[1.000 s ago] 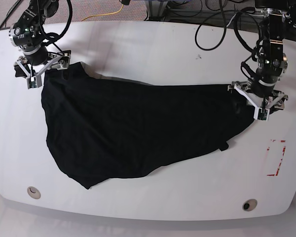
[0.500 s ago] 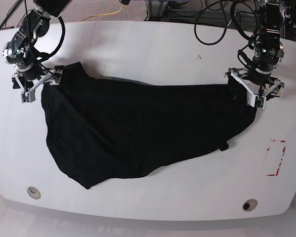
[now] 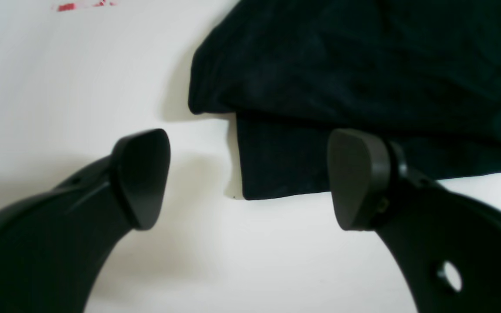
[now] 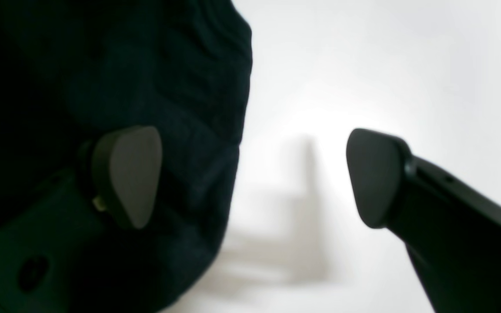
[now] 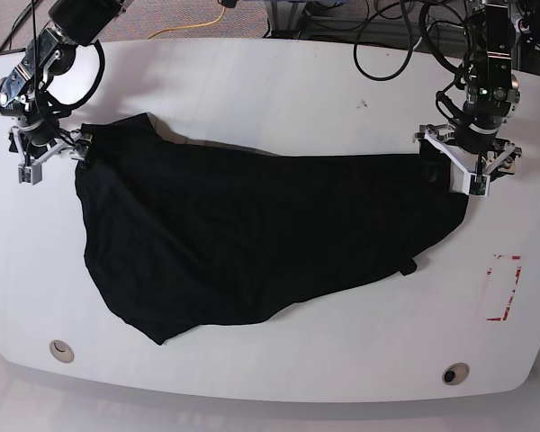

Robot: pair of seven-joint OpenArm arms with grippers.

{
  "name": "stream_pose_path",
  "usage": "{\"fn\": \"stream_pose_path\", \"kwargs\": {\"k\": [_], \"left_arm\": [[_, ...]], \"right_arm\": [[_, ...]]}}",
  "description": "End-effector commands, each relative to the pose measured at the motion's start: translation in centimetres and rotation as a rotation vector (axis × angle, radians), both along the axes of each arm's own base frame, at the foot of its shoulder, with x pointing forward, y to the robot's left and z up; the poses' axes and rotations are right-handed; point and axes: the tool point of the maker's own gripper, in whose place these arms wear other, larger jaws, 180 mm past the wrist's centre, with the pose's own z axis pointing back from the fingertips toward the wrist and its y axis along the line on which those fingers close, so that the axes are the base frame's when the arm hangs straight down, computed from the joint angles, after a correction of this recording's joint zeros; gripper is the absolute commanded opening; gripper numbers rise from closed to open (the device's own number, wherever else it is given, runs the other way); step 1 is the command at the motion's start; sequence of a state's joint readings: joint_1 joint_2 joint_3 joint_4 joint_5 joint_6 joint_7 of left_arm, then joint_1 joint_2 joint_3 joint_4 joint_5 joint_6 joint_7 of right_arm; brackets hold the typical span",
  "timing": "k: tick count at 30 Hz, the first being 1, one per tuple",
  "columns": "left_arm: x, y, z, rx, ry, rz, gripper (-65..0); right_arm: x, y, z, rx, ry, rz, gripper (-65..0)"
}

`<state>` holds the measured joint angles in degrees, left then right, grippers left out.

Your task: Layout the t-shirt on the table in an organized manner, then fold the t-shirt properly

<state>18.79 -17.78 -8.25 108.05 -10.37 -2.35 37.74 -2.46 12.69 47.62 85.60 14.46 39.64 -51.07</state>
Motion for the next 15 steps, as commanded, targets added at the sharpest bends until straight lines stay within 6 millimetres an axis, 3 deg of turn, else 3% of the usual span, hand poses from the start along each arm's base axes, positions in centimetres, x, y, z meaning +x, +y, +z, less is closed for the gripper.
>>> {"fn": "stream_pose_path", "kwargs": {"k": [1,11,15], "left_arm": [[0.7,0.3,1.3,0.016,-0.048,-0.005,-12.5],[0.8,0.3,1.4,0.017,-0.049,-0.004,-12.5],[0.8,0.3,1.4,0.017,-0.049,-0.004,-12.5]], "right_arm": [[0.0,-0.4,0.8,-0.013,-0.027,0.009,0.0],[-1.6,2.0,-1.4,0.048,0.01,0.007,0.0],[-1.4,4.2,-2.3,0.073,0.03,0.055,0.0]]}}
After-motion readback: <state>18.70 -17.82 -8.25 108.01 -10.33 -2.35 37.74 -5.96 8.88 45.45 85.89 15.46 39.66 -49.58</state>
